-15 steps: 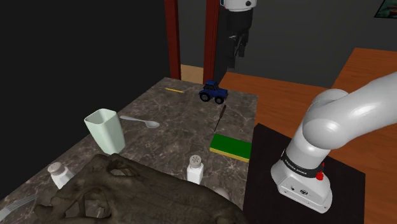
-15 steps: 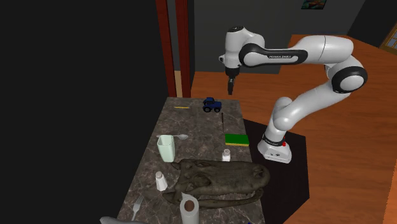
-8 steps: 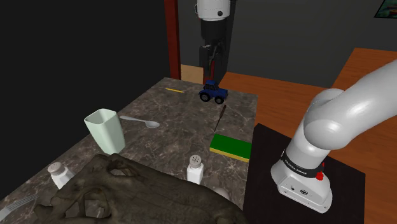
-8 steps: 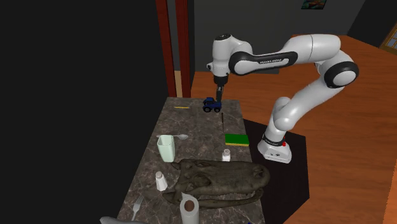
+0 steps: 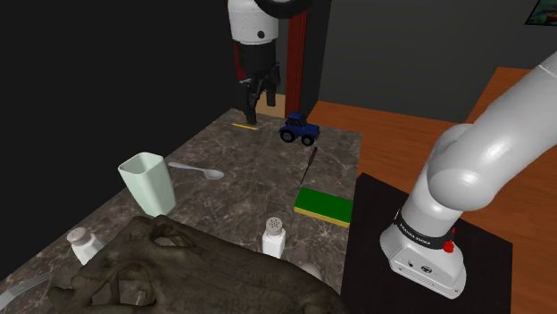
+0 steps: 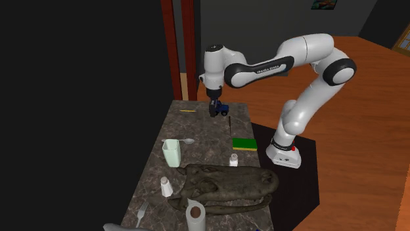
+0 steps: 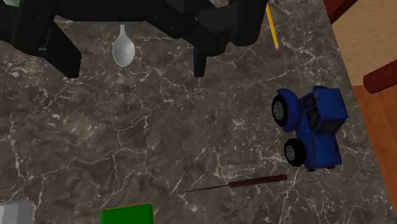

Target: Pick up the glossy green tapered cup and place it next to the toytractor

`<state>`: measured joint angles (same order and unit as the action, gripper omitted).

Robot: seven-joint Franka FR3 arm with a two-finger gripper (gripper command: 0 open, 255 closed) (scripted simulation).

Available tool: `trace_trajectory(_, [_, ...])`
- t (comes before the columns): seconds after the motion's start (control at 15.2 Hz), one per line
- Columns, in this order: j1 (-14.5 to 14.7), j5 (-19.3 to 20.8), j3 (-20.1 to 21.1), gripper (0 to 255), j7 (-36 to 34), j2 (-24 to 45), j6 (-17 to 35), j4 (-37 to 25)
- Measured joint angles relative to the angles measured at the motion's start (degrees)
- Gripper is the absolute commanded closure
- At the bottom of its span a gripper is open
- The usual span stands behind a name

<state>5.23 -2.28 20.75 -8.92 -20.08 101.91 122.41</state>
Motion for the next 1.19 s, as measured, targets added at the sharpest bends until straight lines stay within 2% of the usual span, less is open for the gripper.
trace_trajectory(0.26, [0.82, 0.82, 3.16, 0, -3.55, 6.3, 2.09, -4.65])
trace_trajectory(0.79, [3.97, 6.34, 9.11, 0, -12.46, 21.79, 4.97, -17.08])
trace_trajectory(1.19, [9.63, 13.41, 11.33, 0, -19.1, 35.84, 2.86, -32.07])
